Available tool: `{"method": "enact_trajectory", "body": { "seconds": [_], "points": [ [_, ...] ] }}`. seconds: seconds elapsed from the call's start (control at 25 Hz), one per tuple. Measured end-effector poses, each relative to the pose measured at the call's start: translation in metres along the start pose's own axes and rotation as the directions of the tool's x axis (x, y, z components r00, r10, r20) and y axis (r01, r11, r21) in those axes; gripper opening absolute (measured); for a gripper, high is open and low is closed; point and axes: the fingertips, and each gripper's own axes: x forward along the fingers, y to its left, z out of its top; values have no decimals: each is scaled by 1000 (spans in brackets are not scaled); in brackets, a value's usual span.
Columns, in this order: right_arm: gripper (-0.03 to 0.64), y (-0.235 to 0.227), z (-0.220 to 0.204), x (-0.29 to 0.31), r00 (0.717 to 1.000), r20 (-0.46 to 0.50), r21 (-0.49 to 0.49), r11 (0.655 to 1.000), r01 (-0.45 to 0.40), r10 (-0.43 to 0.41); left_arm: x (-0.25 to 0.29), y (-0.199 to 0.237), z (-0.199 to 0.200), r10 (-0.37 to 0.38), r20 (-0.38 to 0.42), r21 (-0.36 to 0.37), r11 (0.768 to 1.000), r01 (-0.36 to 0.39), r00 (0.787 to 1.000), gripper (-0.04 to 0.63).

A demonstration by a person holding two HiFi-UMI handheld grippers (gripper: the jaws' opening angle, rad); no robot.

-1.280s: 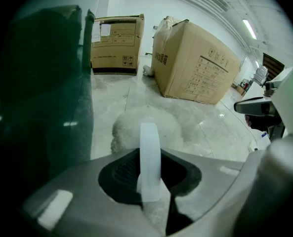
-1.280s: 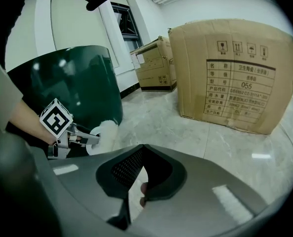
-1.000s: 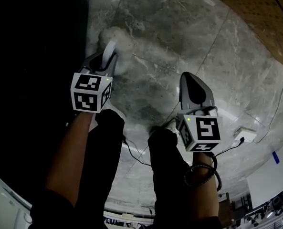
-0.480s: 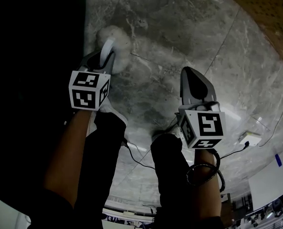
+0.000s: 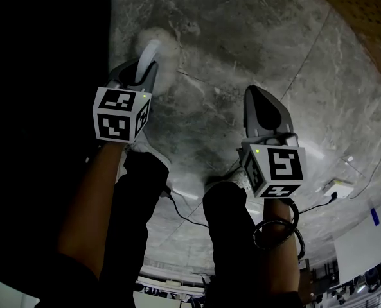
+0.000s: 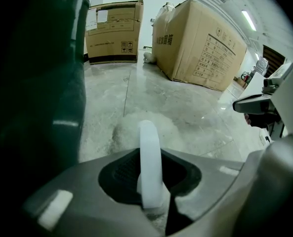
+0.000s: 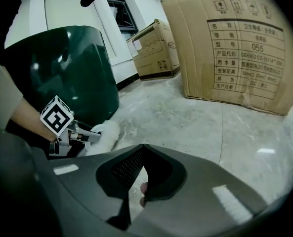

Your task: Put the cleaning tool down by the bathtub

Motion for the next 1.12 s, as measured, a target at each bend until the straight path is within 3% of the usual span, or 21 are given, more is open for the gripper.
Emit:
{"method": "enact_trajectory", "body": {
  "seconds": [0.56, 0.8, 0.88, 0.92, 1.12],
  "points": [
    [23, -3, 4, 3, 1000, 4, -2, 1000, 4, -4, 9, -2, 3, -17, 8, 1, 1000, 17, 1000, 87],
    [23, 11, 11, 2, 1000, -4, -113, 993, -27, 27, 5, -1, 3, -24, 11, -12, 1000, 24, 1000, 87],
    [23, 14, 13, 2, 999, 1, -107, 994, -32, 32, 5, -2, 3, -31, 16, -18, 999, 31, 999, 89],
    [23, 14, 14, 2, 999, 5, -97, 995, -32, 33, 5, -2, 3, -35, 19, -20, 999, 35, 999, 122],
    [23, 13, 15, -1, 1000, 7, -94, 995, -25, 26, 0, -3, 3, -42, 23, -17, 999, 43, 999, 154]
  ]
}}
